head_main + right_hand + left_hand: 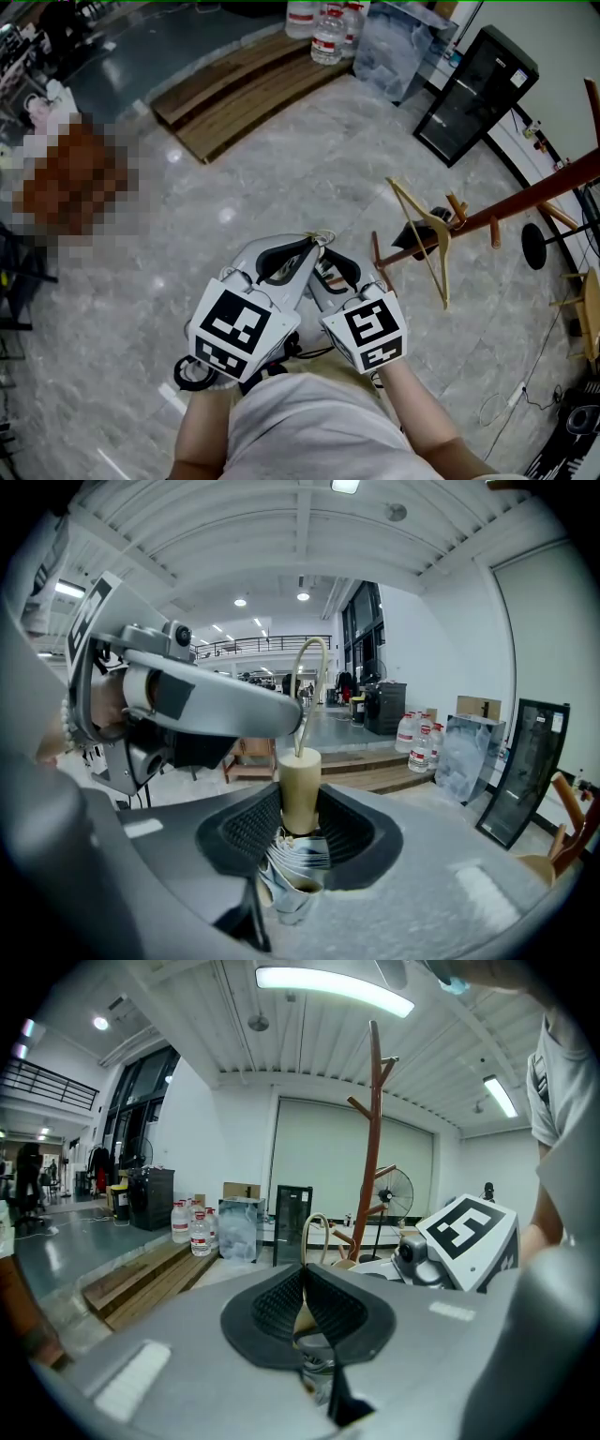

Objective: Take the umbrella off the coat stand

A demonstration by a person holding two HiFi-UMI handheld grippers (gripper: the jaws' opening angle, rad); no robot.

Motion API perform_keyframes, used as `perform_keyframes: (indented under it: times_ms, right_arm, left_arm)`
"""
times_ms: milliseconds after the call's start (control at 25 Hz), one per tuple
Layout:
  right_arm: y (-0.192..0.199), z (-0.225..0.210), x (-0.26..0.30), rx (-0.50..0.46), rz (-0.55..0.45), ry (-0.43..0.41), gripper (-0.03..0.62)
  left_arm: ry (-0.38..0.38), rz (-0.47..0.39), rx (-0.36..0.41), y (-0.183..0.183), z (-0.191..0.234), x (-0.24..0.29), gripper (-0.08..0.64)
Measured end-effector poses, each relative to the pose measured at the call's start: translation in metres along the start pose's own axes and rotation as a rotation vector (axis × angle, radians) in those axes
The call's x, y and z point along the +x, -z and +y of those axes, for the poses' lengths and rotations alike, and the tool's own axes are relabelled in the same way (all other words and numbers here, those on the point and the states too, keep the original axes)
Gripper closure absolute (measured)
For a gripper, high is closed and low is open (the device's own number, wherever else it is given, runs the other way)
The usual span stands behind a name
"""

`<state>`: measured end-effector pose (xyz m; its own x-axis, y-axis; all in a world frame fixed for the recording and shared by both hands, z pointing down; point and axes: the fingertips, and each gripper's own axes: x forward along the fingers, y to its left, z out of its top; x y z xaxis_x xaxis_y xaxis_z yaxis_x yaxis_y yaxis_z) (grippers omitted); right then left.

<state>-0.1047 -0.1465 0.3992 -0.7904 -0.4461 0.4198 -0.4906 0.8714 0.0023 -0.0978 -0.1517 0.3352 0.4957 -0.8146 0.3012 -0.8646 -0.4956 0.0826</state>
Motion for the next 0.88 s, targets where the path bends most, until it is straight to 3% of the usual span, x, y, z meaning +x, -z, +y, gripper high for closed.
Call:
perform_keyframes:
  times_ms: [880]
  right_arm:
    - [0.0004,0.0038,-0.0072,0.004,-0.001,0.018,0.466]
  left_arm:
    - [0.023,0.004,0.011,-0.0013,-0.0072,-0.0033,0.532]
